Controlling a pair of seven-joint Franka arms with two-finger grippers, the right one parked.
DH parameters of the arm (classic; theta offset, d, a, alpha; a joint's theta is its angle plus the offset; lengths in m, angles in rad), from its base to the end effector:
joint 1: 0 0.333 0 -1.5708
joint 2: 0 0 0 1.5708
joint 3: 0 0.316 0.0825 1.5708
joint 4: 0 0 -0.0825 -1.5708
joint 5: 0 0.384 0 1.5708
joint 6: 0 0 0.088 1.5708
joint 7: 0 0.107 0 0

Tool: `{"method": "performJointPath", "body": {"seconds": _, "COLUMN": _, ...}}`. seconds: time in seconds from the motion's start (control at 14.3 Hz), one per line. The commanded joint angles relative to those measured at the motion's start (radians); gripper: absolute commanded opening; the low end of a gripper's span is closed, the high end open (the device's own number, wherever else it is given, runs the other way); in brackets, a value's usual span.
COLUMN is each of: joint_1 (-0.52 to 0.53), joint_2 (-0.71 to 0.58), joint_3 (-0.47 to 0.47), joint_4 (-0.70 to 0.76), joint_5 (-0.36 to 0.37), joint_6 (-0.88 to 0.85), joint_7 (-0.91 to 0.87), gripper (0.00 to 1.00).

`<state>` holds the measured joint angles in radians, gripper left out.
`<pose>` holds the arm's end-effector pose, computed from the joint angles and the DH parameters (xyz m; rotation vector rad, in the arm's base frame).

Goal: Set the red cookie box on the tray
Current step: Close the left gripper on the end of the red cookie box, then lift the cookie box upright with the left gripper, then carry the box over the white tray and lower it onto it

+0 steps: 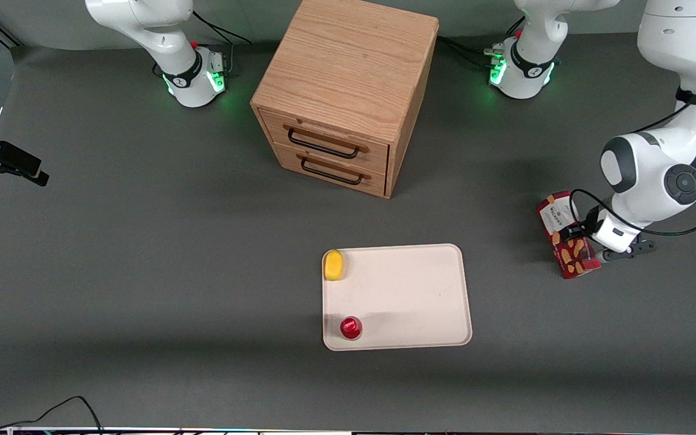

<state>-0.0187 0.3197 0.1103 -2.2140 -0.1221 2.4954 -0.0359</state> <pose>0.5463 0.0514 0.2297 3.0842 0.3428 -0.0524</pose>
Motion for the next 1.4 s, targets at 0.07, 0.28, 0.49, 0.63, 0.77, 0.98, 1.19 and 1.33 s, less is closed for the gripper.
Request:
{"method": "performJointPath", "body": {"seconds": 0.07, "joint_1": -0.014, "joint_2": -0.030, "joint_3": 0.000, "joint_4": -0.006, "joint_5": -0.013, "joint_6": -0.016, "joint_7": -0.019, "gripper": 0.00}}
{"method": "performJointPath", "body": {"seconds": 0.28, "joint_1": -0.021, "joint_2": -0.114, "joint_3": -0.003, "joint_4": 0.045, "joint_5": -0.013, "joint_6": -0.198, "joint_7": -0.032, "gripper": 0.00}}
{"method": "performJointPath", "body": {"seconds": 0.49, "joint_1": -0.030, "joint_2": -0.207, "joint_3": -0.003, "joint_4": 0.179, "joint_5": 0.007, "joint_6": -0.505, "joint_7": -0.048, "gripper": 0.00}}
{"method": "performJointPath", "body": {"seconds": 0.63, "joint_1": -0.041, "joint_2": -0.243, "joint_3": -0.006, "joint_4": 0.325, "joint_5": 0.071, "joint_6": -0.736, "joint_7": -0.050, "gripper": 0.00}}
{"method": "performJointPath", "body": {"seconds": 0.77, "joint_1": -0.046, "joint_2": -0.252, "joint_3": -0.029, "joint_4": 0.501, "joint_5": 0.133, "joint_6": -0.940, "joint_7": -0.038, "gripper": 0.00}}
{"method": "performJointPath", "body": {"seconds": 0.98, "joint_1": -0.050, "joint_2": -0.240, "joint_3": -0.047, "joint_4": 0.707, "joint_5": 0.151, "joint_6": -1.140, "joint_7": -0.036, "gripper": 0.00}}
{"method": "performJointPath", "body": {"seconds": 1.19, "joint_1": -0.063, "joint_2": -0.209, "joint_3": -0.105, "joint_4": 0.714, "joint_5": 0.128, "joint_6": -1.106, "joint_7": -0.151, "gripper": 0.00}}
{"method": "performJointPath", "body": {"seconds": 1.33, "joint_1": -0.078, "joint_2": -0.142, "joint_3": -0.197, "joint_4": 0.711, "joint_5": 0.114, "joint_6": -0.993, "joint_7": -0.327, "gripper": 0.00}}
